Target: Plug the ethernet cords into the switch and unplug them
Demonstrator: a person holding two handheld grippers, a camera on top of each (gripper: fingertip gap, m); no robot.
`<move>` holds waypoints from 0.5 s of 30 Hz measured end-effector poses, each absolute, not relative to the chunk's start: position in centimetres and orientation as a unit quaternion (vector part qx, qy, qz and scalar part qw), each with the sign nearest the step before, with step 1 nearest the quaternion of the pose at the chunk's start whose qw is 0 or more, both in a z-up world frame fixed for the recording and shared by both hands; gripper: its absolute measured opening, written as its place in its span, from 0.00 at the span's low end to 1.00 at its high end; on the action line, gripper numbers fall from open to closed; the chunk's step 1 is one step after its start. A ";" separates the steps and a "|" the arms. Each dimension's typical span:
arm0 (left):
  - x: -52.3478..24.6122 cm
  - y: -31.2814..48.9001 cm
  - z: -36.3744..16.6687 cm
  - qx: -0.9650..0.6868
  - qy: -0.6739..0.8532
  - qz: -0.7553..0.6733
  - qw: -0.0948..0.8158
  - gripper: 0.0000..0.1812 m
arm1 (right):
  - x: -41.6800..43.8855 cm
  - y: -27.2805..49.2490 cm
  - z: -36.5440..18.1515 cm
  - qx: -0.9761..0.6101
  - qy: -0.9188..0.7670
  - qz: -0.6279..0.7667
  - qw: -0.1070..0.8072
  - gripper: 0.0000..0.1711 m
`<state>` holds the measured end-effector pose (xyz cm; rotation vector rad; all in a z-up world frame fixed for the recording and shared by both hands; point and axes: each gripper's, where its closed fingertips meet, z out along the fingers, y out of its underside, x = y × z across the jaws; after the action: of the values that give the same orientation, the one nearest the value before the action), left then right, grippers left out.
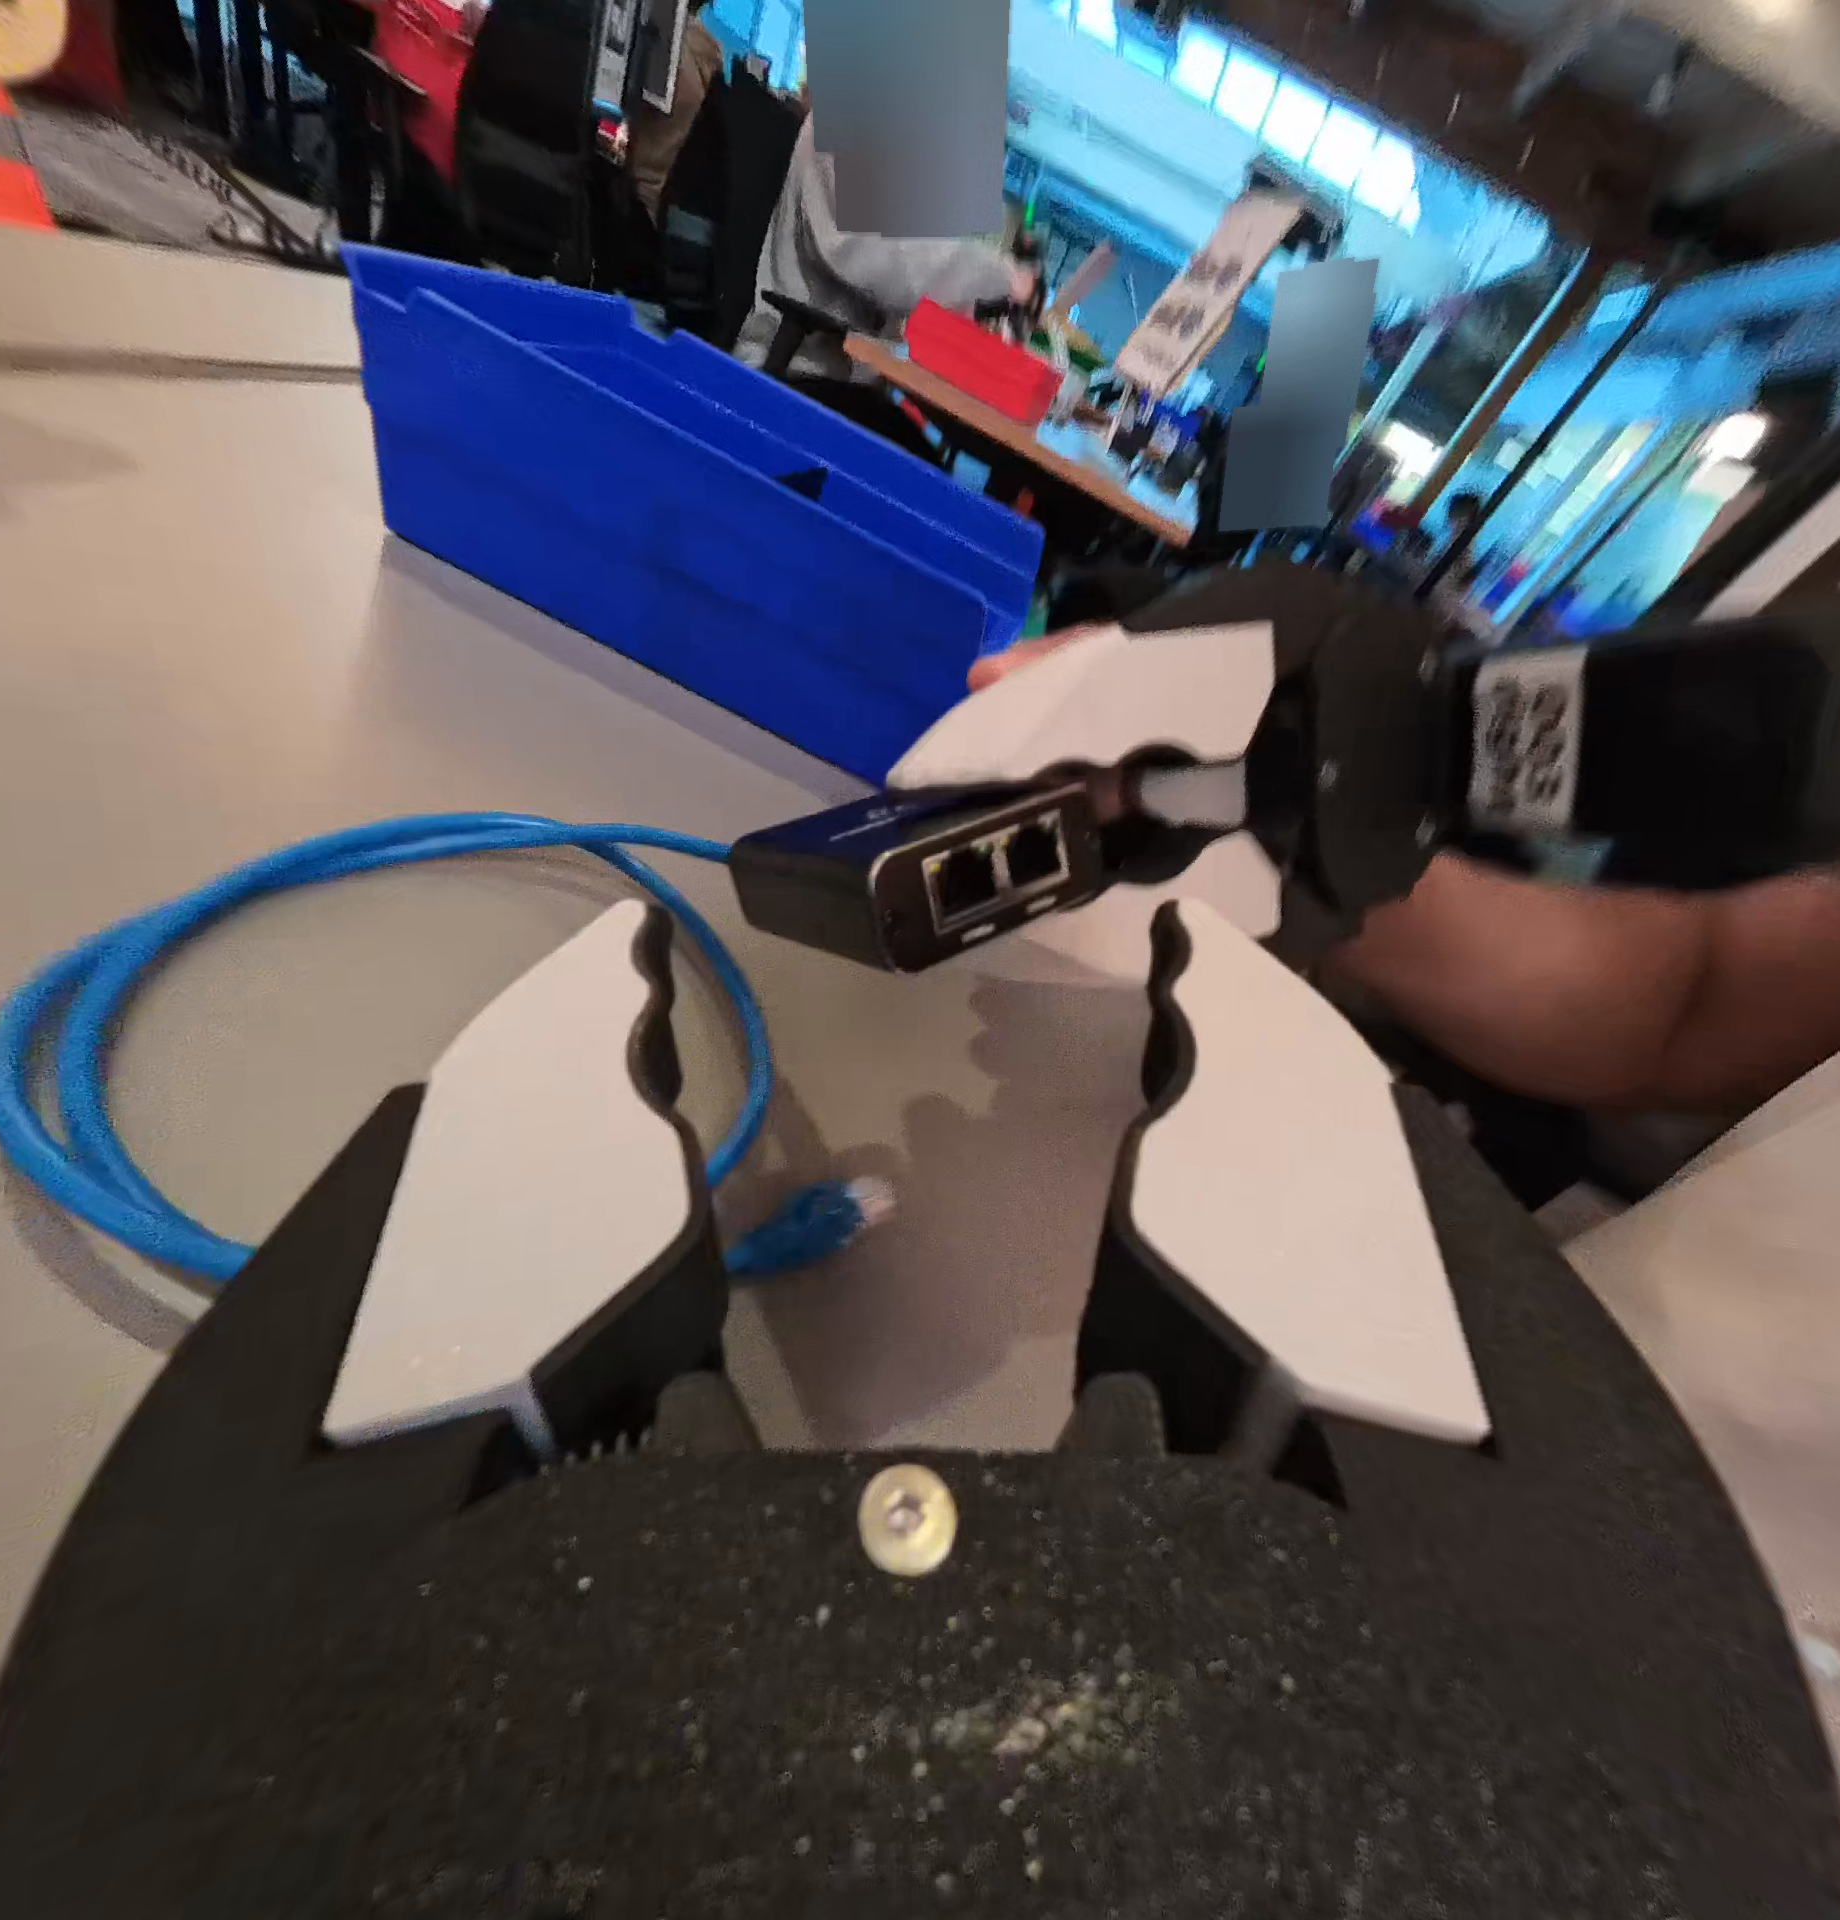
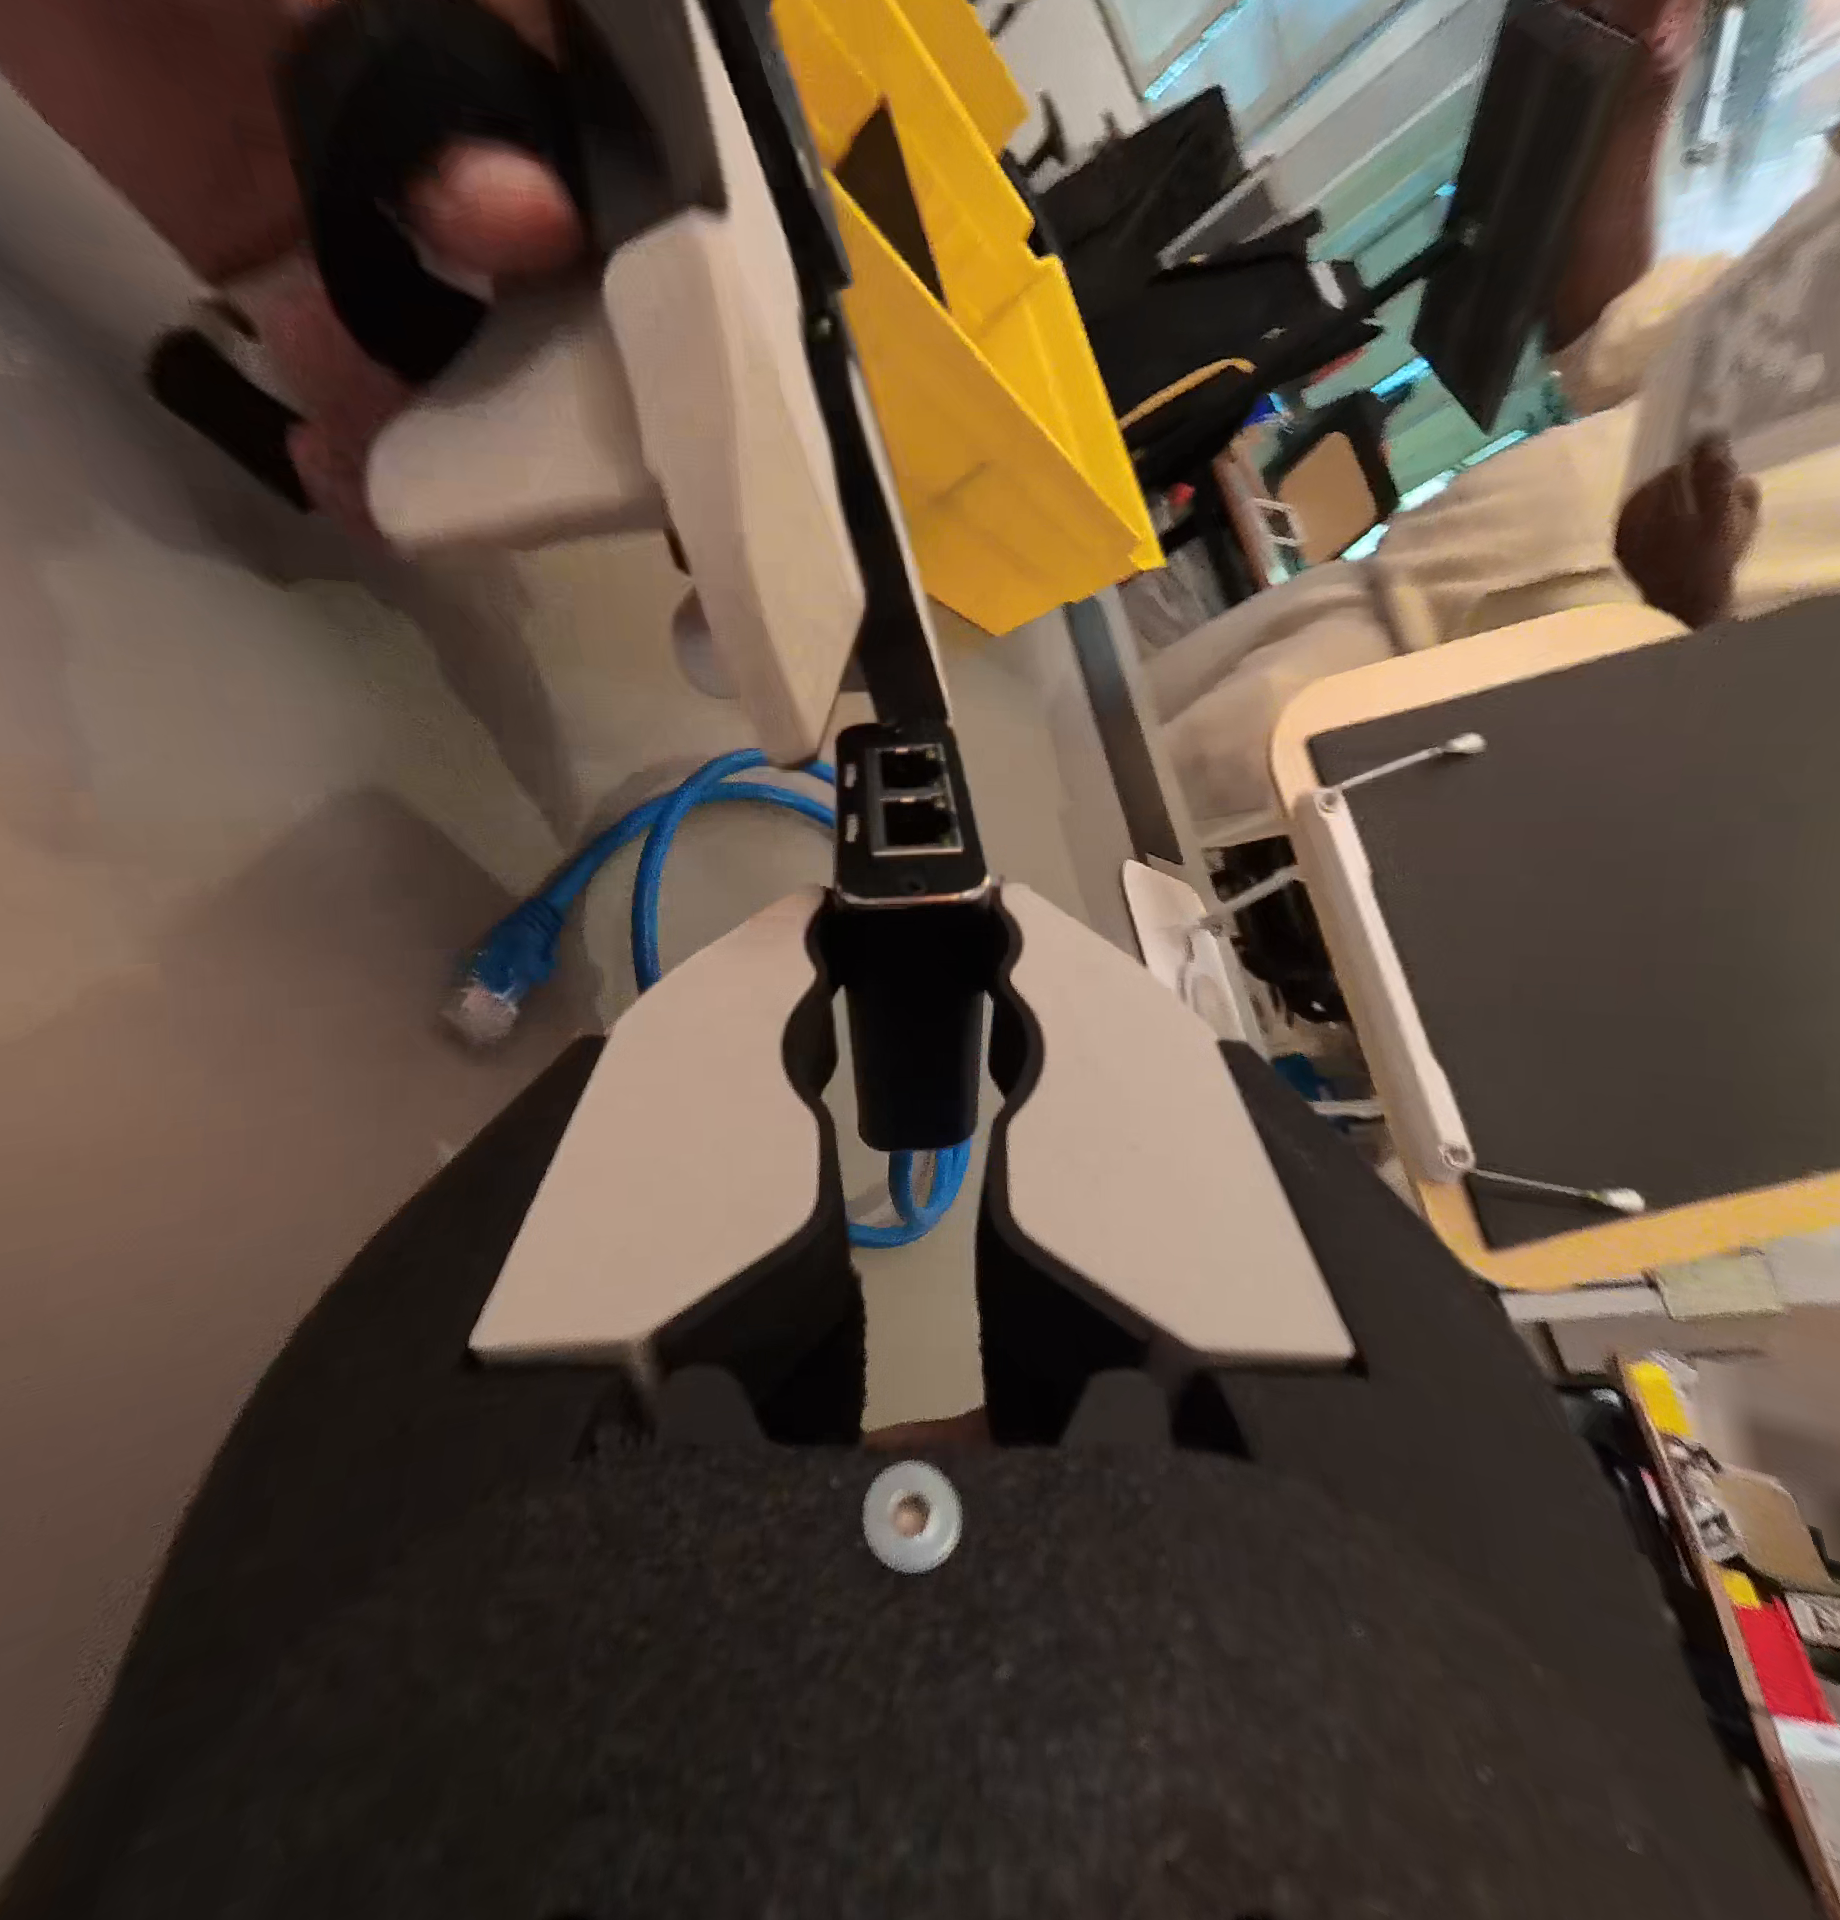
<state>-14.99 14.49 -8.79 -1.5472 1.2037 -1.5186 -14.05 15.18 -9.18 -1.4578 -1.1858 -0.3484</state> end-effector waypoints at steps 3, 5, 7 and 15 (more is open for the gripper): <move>-14.3 14.8 -8.4 -0.604 0.411 -0.608 0.310 0.45 | -14.3 15.7 -9.4 -0.617 -0.494 -0.182 0.585 0.14; -13.8 14.5 -8.8 -0.608 0.428 -0.587 0.321 0.40 | -14.8 16.0 -9.5 -0.610 -0.496 -0.200 0.584 0.14; -13.8 14.8 -9.3 -0.617 0.441 -0.560 0.334 0.37 | -15.1 16.2 -9.6 -0.612 -0.495 -0.202 0.583 0.14; -13.8 14.4 -10.6 -0.640 0.491 -0.488 0.334 0.37 | -15.6 15.8 -11.2 -0.649 -0.517 -0.135 0.541 0.17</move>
<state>-13.85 14.41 -10.61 -1.6700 1.2809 -1.2739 -15.64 15.76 -11.18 -1.5434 -1.2293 -0.3219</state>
